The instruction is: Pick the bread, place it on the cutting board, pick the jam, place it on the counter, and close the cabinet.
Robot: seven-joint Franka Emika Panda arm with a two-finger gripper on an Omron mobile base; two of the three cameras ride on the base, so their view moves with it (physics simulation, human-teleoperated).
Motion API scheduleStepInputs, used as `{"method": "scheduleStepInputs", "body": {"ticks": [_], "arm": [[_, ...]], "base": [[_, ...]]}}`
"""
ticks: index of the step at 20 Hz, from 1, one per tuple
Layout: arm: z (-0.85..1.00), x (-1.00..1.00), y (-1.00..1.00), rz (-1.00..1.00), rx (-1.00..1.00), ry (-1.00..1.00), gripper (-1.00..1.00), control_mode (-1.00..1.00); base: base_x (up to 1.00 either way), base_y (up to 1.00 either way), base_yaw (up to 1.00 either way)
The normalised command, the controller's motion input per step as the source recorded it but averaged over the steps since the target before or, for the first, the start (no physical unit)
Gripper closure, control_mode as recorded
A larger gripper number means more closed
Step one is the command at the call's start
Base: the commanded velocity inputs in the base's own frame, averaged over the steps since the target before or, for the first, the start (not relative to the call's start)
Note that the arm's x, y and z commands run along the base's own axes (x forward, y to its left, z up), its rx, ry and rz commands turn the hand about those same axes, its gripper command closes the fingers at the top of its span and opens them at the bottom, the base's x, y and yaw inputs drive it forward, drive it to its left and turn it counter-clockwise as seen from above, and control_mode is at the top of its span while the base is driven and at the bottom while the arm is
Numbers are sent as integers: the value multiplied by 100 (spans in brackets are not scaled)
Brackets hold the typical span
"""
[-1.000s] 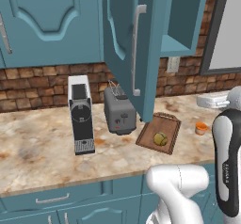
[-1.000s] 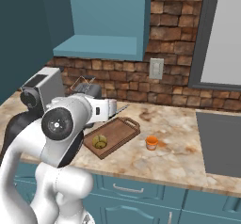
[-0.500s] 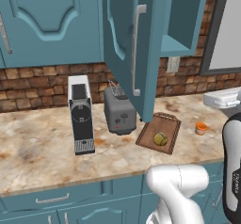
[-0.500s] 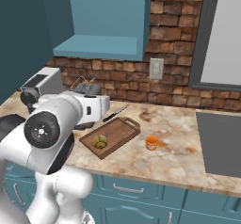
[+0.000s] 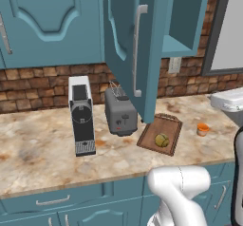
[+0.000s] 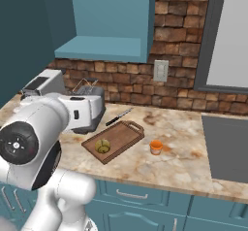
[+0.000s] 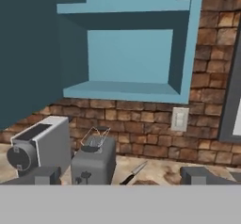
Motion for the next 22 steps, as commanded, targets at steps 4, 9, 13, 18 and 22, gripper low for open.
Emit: {"method": "scheduleStepInputs", "body": {"ticks": [4, 9, 13, 18, 22], "arm": [[0, -35, 26, 0, -2, -10, -100, -100], [0, -38, 27, 0, -3, -9, -100, -100], [0, -35, 31, 0, -4, -9, -100, -100], [0, -35, 28, 0, -3, -8, -100, -100], [0, -36, 26, 0, -2, -9, -100, -100]], "base": [[0, 0, 0], [0, 0, 0], [0, 0, 0], [0, 0, 0], [0, 0, 0]]}}
